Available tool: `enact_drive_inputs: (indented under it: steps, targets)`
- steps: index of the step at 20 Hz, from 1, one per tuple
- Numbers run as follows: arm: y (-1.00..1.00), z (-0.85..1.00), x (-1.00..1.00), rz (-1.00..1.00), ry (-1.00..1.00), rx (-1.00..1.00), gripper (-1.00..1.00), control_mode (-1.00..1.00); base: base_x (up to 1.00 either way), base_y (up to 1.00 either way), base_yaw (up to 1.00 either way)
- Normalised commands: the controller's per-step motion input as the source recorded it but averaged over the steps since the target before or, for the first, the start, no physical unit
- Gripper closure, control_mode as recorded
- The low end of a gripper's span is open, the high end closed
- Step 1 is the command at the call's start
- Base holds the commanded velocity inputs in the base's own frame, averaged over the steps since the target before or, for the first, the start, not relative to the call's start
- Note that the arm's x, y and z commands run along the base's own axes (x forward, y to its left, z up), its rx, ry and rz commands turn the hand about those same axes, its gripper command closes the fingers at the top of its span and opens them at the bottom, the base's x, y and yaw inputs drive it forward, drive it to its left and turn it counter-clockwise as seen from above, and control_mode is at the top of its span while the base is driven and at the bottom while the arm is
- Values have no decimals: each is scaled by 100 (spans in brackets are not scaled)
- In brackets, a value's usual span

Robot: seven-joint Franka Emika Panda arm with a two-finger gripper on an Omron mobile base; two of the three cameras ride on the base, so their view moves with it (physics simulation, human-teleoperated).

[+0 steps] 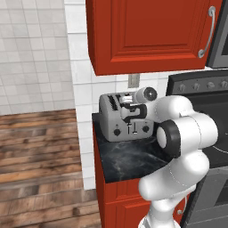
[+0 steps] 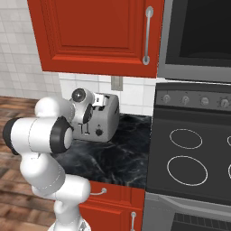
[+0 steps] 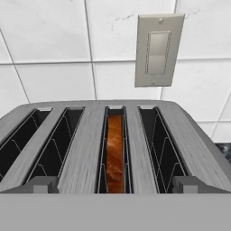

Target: Start the toaster. Once the lever pops up, take the bread to the plate on the dining counter.

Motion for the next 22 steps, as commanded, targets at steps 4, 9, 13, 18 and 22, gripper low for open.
enact_drive_inputs:
  steps: [4, 9, 13, 18, 22]
  targets:
    - [0, 0, 0, 0, 0, 0, -100, -100, 0, 0, 0]
    - [0, 0, 0, 0, 0, 0, -100, -100, 0, 0, 0]
    - [0, 0, 0, 0, 0, 0, -100, -100, 0, 0, 0]
    - [0, 0, 0, 0, 0, 0, -100, -100, 0, 0, 0]
    - [0, 0, 0, 0, 0, 0, -100, -100, 0, 0, 0]
